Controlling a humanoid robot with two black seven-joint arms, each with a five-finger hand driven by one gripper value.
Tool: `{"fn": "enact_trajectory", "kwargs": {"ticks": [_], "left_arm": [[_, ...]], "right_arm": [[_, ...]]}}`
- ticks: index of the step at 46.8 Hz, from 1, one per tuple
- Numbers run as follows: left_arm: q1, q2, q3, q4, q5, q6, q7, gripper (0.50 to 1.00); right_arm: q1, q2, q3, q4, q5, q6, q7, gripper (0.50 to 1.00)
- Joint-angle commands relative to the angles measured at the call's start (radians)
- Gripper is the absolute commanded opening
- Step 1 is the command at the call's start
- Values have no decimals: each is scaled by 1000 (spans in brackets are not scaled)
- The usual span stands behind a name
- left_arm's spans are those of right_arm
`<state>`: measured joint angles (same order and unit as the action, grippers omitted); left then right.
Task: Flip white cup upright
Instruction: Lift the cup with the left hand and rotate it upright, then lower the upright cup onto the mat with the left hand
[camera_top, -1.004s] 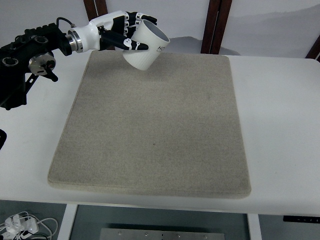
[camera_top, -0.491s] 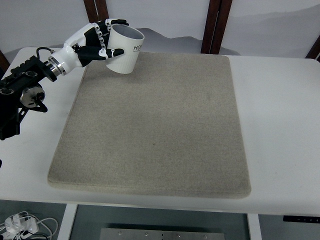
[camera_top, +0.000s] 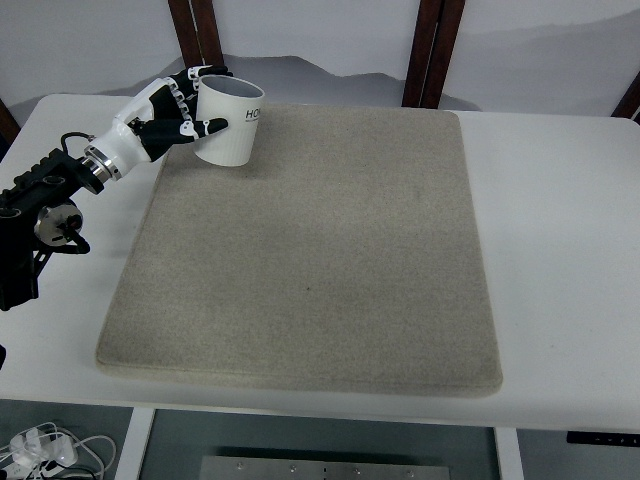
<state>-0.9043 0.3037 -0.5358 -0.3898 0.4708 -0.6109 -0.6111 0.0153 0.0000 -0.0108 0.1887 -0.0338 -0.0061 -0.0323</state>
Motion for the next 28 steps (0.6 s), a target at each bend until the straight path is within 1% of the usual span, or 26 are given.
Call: {"fn": "enact_trajectory", "kwargs": {"ticks": [1, 9, 21, 25, 28], "left_arm": [[1, -6, -1, -1, 0, 0, 0, 500], [2, -31, 0, 0, 5, 3, 0, 500], [11, -71, 14, -1, 12, 177, 0, 500], [16, -75, 19, -1, 17, 209, 0, 500], [19, -77, 22, 0, 22, 214, 0, 500]], "right_arm": [[0, 0, 0, 0, 0, 0, 0, 952], [0, 0, 0, 0, 0, 0, 0, 952], [0, 0, 0, 0, 0, 0, 0, 952], [0, 0, 0, 0, 0, 0, 0, 952], [0, 0, 0, 0, 0, 0, 0, 952]]}}
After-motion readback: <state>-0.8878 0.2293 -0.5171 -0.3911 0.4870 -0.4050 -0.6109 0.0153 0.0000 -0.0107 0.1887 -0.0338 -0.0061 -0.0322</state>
